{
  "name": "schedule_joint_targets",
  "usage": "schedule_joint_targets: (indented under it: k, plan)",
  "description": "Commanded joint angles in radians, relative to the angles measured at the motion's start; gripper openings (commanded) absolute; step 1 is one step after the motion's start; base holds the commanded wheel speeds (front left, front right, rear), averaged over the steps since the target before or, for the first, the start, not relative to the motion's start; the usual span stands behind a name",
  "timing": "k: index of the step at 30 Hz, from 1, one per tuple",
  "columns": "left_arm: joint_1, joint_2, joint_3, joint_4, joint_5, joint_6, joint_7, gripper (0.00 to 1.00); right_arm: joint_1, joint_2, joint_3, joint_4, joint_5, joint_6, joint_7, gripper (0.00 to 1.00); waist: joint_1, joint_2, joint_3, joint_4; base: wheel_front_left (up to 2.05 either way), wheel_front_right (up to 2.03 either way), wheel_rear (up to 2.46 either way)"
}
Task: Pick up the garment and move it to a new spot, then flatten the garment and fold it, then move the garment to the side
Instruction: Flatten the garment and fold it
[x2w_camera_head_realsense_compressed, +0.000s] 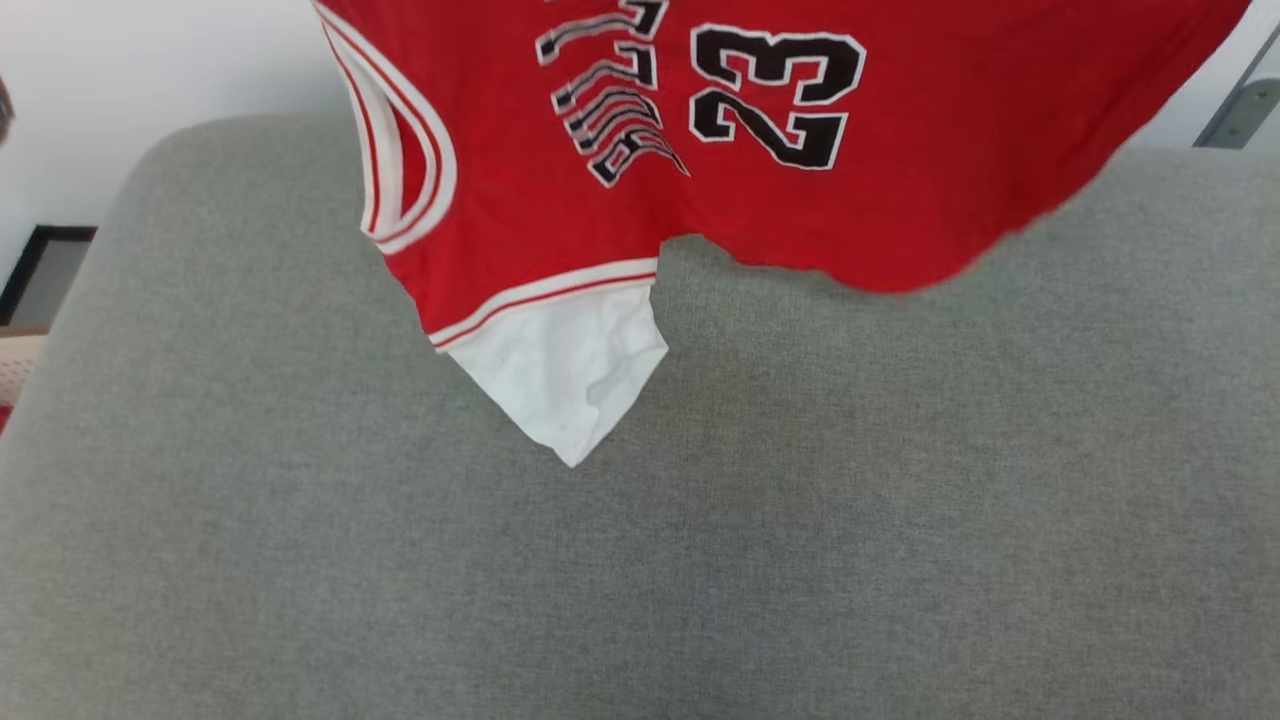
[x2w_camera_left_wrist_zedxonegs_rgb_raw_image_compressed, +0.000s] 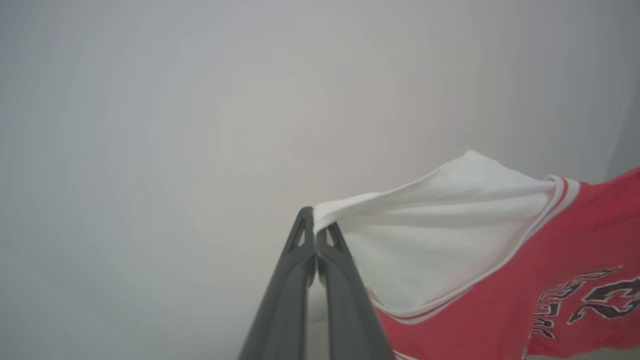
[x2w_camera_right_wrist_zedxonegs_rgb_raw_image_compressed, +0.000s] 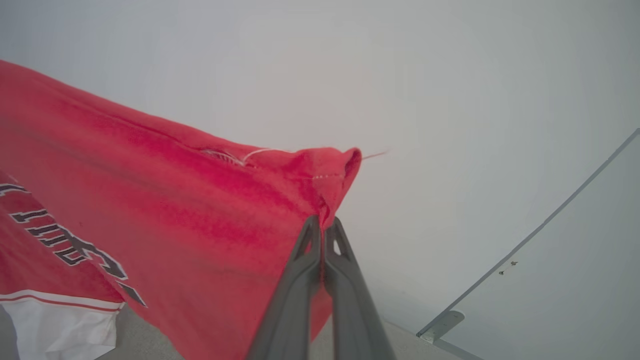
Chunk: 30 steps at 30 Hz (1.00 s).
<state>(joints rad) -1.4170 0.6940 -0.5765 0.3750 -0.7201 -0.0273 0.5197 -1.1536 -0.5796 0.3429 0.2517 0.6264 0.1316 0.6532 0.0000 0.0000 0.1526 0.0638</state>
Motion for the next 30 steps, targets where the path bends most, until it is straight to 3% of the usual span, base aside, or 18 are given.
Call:
schedule_joint_targets:
  k: [1,9,16,20,24,27,30]
  plan:
    - [-0.026,-0.007,0.0,0.02,0.011,-0.007,-0.011,0.0,0.018,0.01,-0.019,-0.009,-0.011,-0.002,0.002,0.0,0.0,0.0,0.021,-0.001,0.0,0.0,0.0]
    - [-0.164,-0.055,-0.002,0.138,0.057,-0.032,-0.103,0.0,-0.037,0.067,-0.112,-0.029,-0.085,-0.002,-0.013,0.0,0.0,0.0,0.137,-0.012,0.0,0.0,0.0]
    - [-0.309,-0.104,-0.015,0.29,0.137,-0.017,-0.236,0.0,-0.162,0.145,-0.159,0.071,-0.208,-0.002,-0.137,0.0,0.0,0.0,0.298,-0.035,0.0,0.0,0.0]
    - [-0.428,-0.147,-0.016,0.389,0.209,0.027,-0.395,0.0,-0.258,0.187,-0.167,0.183,-0.328,-0.002,-0.297,0.0,0.0,0.0,0.383,-0.04,0.0,0.0,0.0]
    - [-0.531,-0.19,0.021,0.46,0.245,0.091,-0.645,0.0,-0.346,0.195,-0.168,0.268,-0.515,-0.002,-0.583,0.0,0.0,0.0,0.438,-0.028,0.0,0.0,0.0]
    - [-0.547,-0.21,0.027,0.481,0.274,0.1,-0.768,0.0,-0.362,0.2,-0.144,0.343,-0.631,-0.002,-0.763,0.0,0.0,0.0,0.455,-0.011,0.0,0.0,0.0]
    - [-0.475,-0.213,0.011,0.491,0.283,0.058,-0.782,0.0,-0.323,0.204,-0.108,0.43,-0.643,-0.002,-0.816,0.0,0.0,0.0,0.442,0.002,0.0,0.0,0.0]
